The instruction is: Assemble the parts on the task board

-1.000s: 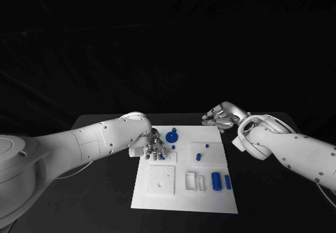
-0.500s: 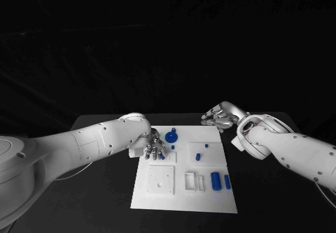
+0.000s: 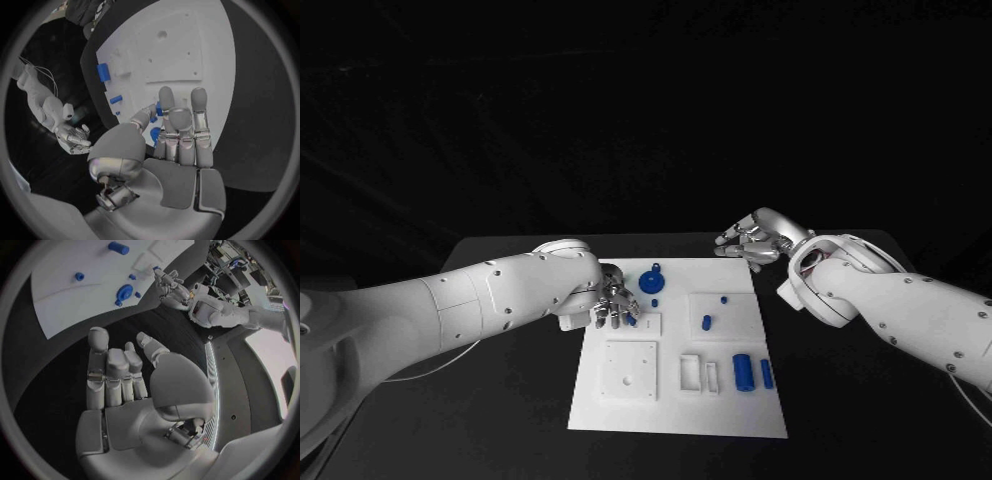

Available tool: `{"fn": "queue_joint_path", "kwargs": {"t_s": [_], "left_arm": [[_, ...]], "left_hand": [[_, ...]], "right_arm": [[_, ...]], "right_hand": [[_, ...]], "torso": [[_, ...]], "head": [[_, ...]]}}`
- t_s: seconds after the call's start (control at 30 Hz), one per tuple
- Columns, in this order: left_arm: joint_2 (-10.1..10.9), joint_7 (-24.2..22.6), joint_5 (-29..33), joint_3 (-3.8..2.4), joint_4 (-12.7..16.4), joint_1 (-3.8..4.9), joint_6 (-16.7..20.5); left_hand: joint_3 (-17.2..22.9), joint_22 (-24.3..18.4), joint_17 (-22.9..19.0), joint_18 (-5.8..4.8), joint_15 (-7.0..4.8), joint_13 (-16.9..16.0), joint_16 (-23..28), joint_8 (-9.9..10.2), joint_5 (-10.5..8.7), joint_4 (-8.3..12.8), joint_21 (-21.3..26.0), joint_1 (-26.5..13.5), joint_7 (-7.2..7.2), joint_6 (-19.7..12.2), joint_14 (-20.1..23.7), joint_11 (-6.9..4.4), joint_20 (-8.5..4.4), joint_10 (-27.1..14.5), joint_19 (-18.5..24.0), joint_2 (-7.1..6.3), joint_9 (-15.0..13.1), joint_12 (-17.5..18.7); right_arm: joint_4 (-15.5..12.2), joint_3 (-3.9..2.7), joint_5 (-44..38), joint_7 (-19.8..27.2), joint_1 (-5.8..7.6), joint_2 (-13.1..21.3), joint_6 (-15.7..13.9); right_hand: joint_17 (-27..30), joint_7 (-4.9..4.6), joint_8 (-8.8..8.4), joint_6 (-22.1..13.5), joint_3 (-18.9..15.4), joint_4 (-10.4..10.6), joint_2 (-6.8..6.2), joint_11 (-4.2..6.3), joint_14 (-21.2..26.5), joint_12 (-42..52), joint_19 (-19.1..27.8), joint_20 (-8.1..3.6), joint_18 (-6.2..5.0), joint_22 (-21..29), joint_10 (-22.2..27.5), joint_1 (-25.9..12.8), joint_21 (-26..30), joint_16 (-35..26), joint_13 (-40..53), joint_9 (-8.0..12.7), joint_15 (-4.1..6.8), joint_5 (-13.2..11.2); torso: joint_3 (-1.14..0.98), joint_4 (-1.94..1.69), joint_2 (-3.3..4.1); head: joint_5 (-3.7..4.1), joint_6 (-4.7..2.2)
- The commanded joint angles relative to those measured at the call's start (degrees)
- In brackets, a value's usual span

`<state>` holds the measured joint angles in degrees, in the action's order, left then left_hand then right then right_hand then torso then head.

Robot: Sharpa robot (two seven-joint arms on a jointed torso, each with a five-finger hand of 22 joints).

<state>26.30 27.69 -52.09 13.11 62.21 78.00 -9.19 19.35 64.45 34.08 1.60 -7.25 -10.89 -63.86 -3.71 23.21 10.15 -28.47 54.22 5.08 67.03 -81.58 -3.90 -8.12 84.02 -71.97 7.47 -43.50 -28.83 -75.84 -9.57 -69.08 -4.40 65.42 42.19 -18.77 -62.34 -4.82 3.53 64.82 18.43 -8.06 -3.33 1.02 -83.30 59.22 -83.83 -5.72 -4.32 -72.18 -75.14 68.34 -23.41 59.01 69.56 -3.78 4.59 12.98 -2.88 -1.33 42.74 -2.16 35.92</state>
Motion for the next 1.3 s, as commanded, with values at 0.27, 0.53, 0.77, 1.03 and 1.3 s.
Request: {"fn": "queue_joint_path", "kwargs": {"t_s": [0.27, 0.53, 0.77, 1.03, 1.3], "left_arm": [[3.7, -3.3, -1.6, 0.13, 6.0, -0.85, 15.4], [5.0, -4.8, -5.4, 0.25, 9.2, -2.40, 22.9], [5.3, -5.0, -6.1, 0.58, 10.2, -3.91, 27.6], [5.4, -5.9, -7.2, 0.67, 10.7, -5.13, 29.2], [5.6, -6.5, -10.0, 0.68, 10.9, -6.25, 30.2]], "left_hand": [[-0.4, 1.5, -0.3, -0.56, -0.32, 0.1, -0.2, -0.1, -3.55, -1.4, 1.6, 2.7, -7.20, 11.8, 0.0, -0.57, -0.14, 2.9, -1.1, 0.30, 0.3, 0.2], [-0.7, 2.7, -0.1, -0.75, -0.47, 0.0, -0.5, -0.2, -3.57, -2.4, 2.7, 4.0, -7.26, 12.0, 0.0, -0.62, -0.35, 2.9, -1.5, -0.32, 0.4, 0.0], [-0.5, 4.0, 0.9, -0.82, -0.67, -0.3, -1.7, -0.3, -2.81, -2.8, 3.0, 4.1, -7.40, 12.1, 0.0, -0.84, -0.57, 2.8, -2.0, -0.66, -0.4, -0.9], [-0.4, 4.9, 1.2, -0.77, -0.70, -0.3, -2.2, -0.3, -2.78, -2.9, 3.4, 4.2, -7.44, 12.2, 0.0, -0.89, -0.58, 2.9, -2.1, -0.81, -0.8, -1.1], [-0.4, 5.5, 1.5, -0.78, -0.74, -0.4, -2.6, -0.3, -2.72, -2.9, 3.8, 4.4, -7.49, 12.3, 0.0, -0.93, -0.62, 2.9, -2.4, -0.98, -1.0, -1.3]], "right_arm": [[-0.1, -0.04, 0.3, 0.3, -0.01, 0.6, 0.2], [-0.1, -0.04, 0.3, 0.1, -0.09, 1.0, 0.4], [0.0, -0.04, 0.2, -0.2, -0.28, 1.0, 0.7], [0.1, -0.04, 0.2, -0.3, -0.40, 0.9, 0.9], [0.0, -0.04, 0.2, -0.3, -0.46, 1.0, 1.0]], "right_hand": [[0.0, 0.01, 0.04, -0.4, -0.1, 0.4, -0.48, 0.00, 0.2, -0.1, -2.6, -0.17, -0.50, 0.2, 0.3, -0.1, 0.2, -0.2, -0.1, 0.1, 0.09, 0.3], [0.0, 0.01, 0.04, -0.4, -0.1, 0.4, -0.48, 0.00, 0.2, -0.1, -2.6, -0.17, -0.50, 0.2, 0.3, -0.1, 0.2, -0.2, -0.1, 0.1, 0.09, 0.3], [0.0, -0.03, 0.03, -0.5, 0.0, 0.3, -0.58, -0.02, 0.1, -0.2, -2.6, -0.18, -0.54, 0.3, 0.4, 0.1, 0.4, -0.1, -0.2, 0.1, 0.09, 0.4], [0.0, 0.02, 0.02, -0.5, -0.1, 0.5, -0.60, 0.00, 0.1, -0.2, -2.6, -0.19, -0.56, 0.3, 0.4, -0.2, 0.4, -0.1, -0.2, 0.1, 0.10, 0.6], [0.0, 0.00, 0.03, -0.5, -0.3, 0.6, -0.65, -0.01, 0.1, -0.2, -2.6, -0.19, -0.62, 0.3, 0.4, -0.4, 0.1, -0.1, -0.3, 0.1, 0.10, 0.9]], "torso": [[0.00, -0.12, -0.04], [0.04, 0.07, -0.15], [-0.07, 0.15, -0.29], [-0.12, 0.16, -0.21], [-0.05, 0.10, -0.14]], "head": [[0.26, 0.39], [0.02, 0.62], [0.06, 0.62], [-0.07, 0.89], [-0.04, 1.08]]}}
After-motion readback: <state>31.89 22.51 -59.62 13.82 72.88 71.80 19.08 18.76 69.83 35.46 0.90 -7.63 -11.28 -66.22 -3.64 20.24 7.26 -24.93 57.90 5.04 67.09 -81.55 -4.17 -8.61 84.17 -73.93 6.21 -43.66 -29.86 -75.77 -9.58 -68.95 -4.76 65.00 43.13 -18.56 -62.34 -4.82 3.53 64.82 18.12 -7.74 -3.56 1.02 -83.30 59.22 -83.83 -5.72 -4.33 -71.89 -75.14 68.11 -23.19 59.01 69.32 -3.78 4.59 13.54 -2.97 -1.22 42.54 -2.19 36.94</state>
